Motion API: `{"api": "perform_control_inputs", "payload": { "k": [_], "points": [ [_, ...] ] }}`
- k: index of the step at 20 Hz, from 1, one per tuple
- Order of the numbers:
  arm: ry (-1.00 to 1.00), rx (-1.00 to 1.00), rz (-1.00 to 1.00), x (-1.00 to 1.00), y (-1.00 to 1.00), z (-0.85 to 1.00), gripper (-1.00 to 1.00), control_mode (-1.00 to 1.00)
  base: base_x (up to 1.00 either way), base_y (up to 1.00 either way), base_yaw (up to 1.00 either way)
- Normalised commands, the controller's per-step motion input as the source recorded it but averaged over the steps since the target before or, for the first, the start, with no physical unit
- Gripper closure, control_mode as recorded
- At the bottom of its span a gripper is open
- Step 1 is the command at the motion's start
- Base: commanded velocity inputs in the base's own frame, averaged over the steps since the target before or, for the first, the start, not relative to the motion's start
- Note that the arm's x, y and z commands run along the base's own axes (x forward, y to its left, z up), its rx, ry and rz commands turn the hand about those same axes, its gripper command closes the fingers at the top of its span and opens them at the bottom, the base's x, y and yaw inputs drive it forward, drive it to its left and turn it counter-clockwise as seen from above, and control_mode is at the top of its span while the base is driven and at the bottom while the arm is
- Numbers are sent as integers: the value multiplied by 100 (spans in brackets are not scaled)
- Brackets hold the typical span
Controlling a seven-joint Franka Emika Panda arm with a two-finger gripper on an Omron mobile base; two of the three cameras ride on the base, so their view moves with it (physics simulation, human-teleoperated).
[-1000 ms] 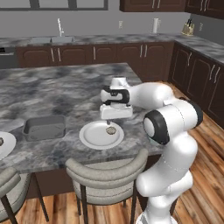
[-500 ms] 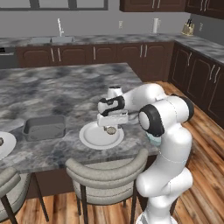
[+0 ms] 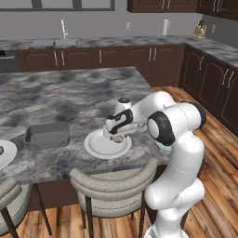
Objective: Place two dumplings into each of the tupperware containers and then place the containers in the fridge.
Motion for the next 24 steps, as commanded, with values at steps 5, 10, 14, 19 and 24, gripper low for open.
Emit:
{"api": "perform_control_inputs", "payload": {
  "k": [5, 10, 14, 19, 24],
  "points": [
    [0, 0, 0, 20, 0, -5, -100, -100, 0, 0, 0],
    [3, 0, 0, 0, 0, -1, -100, -100, 0, 0, 0],
    [1, 0, 0, -9, 0, 0, -100, -100, 0, 0, 0],
    [3, 0, 0, -22, 0, -1, -100, -100, 0, 0, 0],
    [3, 0, 0, -12, 0, -3, 100, -100, 0, 0, 0]
  ]
}}
